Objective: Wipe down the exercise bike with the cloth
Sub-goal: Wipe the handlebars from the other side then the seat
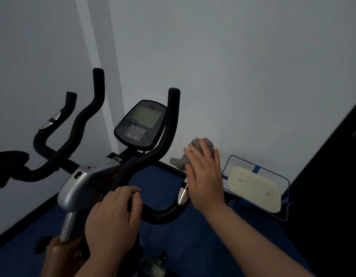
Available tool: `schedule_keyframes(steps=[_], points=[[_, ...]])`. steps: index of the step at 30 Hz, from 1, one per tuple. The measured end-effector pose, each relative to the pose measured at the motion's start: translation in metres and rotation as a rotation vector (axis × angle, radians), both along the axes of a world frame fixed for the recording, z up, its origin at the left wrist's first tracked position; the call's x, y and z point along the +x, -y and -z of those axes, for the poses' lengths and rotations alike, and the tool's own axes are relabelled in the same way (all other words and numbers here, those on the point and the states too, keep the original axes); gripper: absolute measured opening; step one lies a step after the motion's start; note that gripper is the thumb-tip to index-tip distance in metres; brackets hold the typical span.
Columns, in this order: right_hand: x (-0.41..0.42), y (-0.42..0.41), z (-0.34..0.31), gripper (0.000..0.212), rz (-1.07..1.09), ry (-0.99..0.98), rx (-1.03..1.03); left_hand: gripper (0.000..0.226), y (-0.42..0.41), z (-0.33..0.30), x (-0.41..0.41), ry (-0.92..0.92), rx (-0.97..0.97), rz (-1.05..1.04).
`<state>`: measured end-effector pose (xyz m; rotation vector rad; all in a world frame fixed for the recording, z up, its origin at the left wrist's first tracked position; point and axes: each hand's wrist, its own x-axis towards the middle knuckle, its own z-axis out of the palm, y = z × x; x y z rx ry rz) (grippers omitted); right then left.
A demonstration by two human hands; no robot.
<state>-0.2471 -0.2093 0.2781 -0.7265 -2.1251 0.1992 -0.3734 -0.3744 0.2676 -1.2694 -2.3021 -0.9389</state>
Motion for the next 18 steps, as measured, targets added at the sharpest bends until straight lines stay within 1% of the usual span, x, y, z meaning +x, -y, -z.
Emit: schedule_keyframes(steps=[2,4,6,8,10,11,13,15,16,18], points=[[0.007,-0.009,-0.001,0.037,-0.064,0.057,0.050,0.030,0.000,0.001,-0.001,0.014,0.001,-0.003],[0.009,0.002,0.006,0.033,-0.127,0.075,0.067,0.031,-0.001,0.002,-0.001,0.011,0.001,-0.006],[0.009,0.017,0.012,0.032,-0.218,0.126,0.128,0.031,0.000,0.003,-0.001,0.010,0.011,-0.004],[0.013,0.012,0.001,0.031,-0.322,0.264,0.270,0.030,0.000,0.003,-0.001,0.013,0.010,-0.005],[0.019,-0.010,-0.016,0.029,-0.308,0.382,0.381,0.030,-0.001,0.003,-0.001,0.015,0.003,-0.007],[0.023,-0.021,-0.023,0.030,-0.275,0.396,0.377,0.029,0.000,0.003,-0.001,0.015,0.003,-0.010],[0.030,-0.027,-0.023,0.033,-0.224,0.373,0.287,0.029,0.000,0.002,0.000,0.010,0.014,-0.022],[0.024,-0.007,-0.008,0.032,-0.199,0.294,0.198,0.028,0.000,0.001,0.001,0.015,0.018,-0.025],[0.018,0.009,0.002,0.029,-0.213,0.282,0.197,0.029,0.000,0.001,0.001,0.026,0.016,-0.024],[0.006,0.041,0.019,0.024,-0.279,0.337,0.218,0.030,0.000,0.000,0.003,0.048,0.019,-0.030]])
